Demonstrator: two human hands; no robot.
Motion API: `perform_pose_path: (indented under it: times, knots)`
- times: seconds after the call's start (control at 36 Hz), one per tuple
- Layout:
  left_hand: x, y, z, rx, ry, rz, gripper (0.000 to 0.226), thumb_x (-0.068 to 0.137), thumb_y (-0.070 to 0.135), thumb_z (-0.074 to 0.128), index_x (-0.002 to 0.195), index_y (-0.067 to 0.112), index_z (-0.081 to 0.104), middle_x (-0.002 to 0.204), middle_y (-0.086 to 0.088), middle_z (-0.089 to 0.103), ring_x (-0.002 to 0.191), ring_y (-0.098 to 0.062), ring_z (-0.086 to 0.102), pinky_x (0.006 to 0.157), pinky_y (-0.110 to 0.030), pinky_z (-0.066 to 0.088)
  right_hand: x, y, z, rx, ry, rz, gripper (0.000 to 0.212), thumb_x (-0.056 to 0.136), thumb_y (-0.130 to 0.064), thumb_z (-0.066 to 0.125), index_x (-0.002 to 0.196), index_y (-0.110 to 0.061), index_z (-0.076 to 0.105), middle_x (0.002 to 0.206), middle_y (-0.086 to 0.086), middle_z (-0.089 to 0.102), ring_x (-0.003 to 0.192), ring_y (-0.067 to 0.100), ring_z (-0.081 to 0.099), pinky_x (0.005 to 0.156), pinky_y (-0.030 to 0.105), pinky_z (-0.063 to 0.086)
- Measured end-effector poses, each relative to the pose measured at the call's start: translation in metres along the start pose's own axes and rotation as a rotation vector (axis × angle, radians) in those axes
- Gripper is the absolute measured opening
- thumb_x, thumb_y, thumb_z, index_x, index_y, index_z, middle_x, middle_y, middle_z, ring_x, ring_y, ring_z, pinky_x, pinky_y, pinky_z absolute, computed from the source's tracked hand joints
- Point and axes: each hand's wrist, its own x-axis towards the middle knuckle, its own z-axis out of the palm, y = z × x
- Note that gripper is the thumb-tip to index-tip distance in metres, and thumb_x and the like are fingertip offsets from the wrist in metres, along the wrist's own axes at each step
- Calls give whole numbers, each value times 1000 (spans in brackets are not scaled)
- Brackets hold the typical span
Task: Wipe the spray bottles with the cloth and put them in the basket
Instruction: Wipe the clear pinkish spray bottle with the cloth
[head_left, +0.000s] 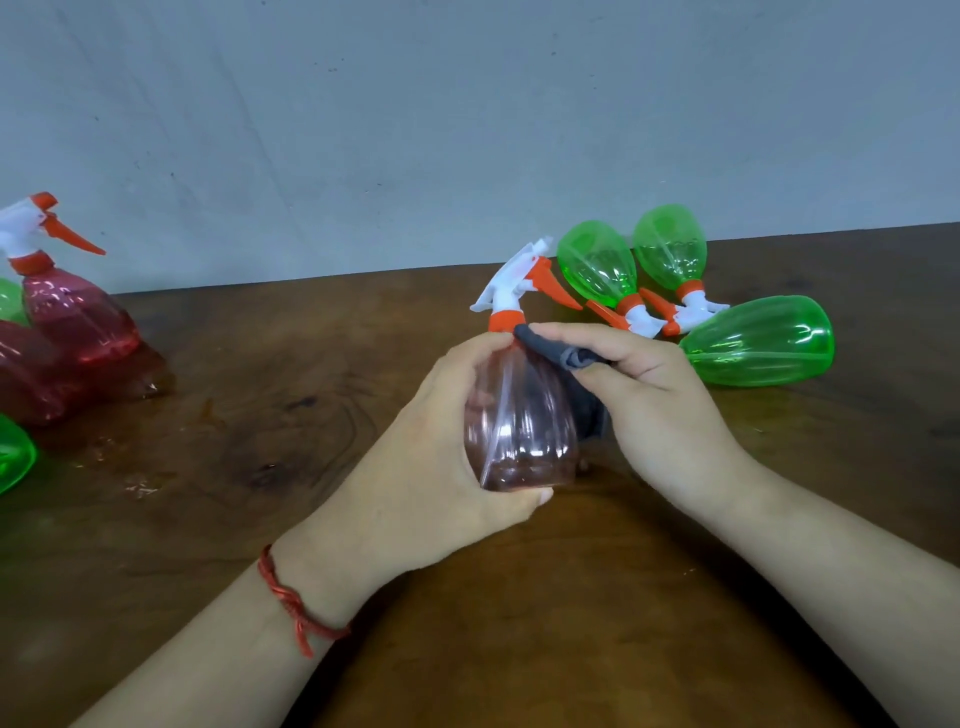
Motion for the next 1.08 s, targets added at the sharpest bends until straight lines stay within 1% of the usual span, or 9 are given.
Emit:
perform_pose_path:
  times: [0.08, 0.17, 0.25, 0.39, 0.5, 0.58, 0.72, 0.92, 1.08]
  knots:
    - [1, 1, 2, -38, 50, -16, 110, 71, 36, 100, 159, 40, 33, 147, 29, 48, 136, 1, 53, 109, -15, 48, -2, 3, 2, -122, 0, -119, 50, 99, 12, 49, 124, -22, 78, 129, -15, 73, 128, 4, 63, 114, 35, 49]
    - [3, -3, 2, -68, 128, -54, 111, 72, 41, 99, 162, 38, 33, 152, 26, 48, 141, -2, 51, 114, -28, 51, -4, 4, 2, -271, -21, -266, 52, 94, 13, 50, 123, -20, 78, 133, -14, 71, 131, 2, 61, 112, 23, 47]
    - [6, -12, -3, -117, 236, -120, 109, 70, 44, 100, 159, 39, 38, 153, 19, 51, 140, -5, 53, 115, -35, 51, -6, 5, 3, -328, -65, -324, 53, 94, 19, 51, 122, -17, 80, 134, -13, 70, 130, 2, 61, 110, 20, 46]
    - [8, -15, -6, -142, 325, -186, 104, 69, 45, 100, 155, 41, 42, 146, 24, 56, 135, 1, 56, 112, -25, 52, -6, 5, 3, -340, -108, -336, 55, 95, 20, 50, 123, -17, 79, 137, -12, 69, 132, 3, 61, 111, 23, 48]
    - [7, -13, -3, -154, 290, -171, 104, 70, 46, 100, 156, 39, 41, 148, 18, 56, 137, -7, 57, 112, -32, 54, -7, 5, 3, -332, -86, -319, 55, 96, 18, 48, 127, -17, 77, 137, -12, 69, 130, 2, 61, 110, 18, 46]
    - [5, -9, -3, -167, 215, -110, 105, 71, 45, 100, 157, 38, 40, 151, 15, 54, 139, -14, 57, 110, -38, 56, -6, 5, 5, -260, -43, -228, 54, 100, 13, 49, 133, -23, 73, 135, -24, 67, 130, -7, 57, 110, 13, 43]
    - [0, 1, 1, -281, 124, -12, 108, 72, 25, 101, 157, 34, 36, 152, 13, 52, 142, -18, 56, 111, -38, 55, 1, 0, 0, -50, -28, -53, 51, 104, 8, 49, 136, -25, 71, 134, -18, 71, 131, -1, 60, 115, 29, 47]
    - [1, -2, 0, -212, 11, 63, 112, 73, 19, 100, 159, 33, 30, 154, 18, 46, 147, -13, 50, 115, -26, 49, -2, -1, 0, -83, 9, -112, 56, 103, 12, 47, 128, -32, 73, 131, -19, 71, 130, 2, 61, 114, 33, 49]
    - [2, -2, 1, -160, 22, 111, 111, 73, 22, 101, 160, 27, 33, 156, 14, 45, 147, -16, 51, 115, -31, 51, -1, 1, -1, -117, 25, -157, 56, 103, 12, 48, 128, -30, 73, 130, -20, 72, 129, 1, 62, 111, 26, 50]
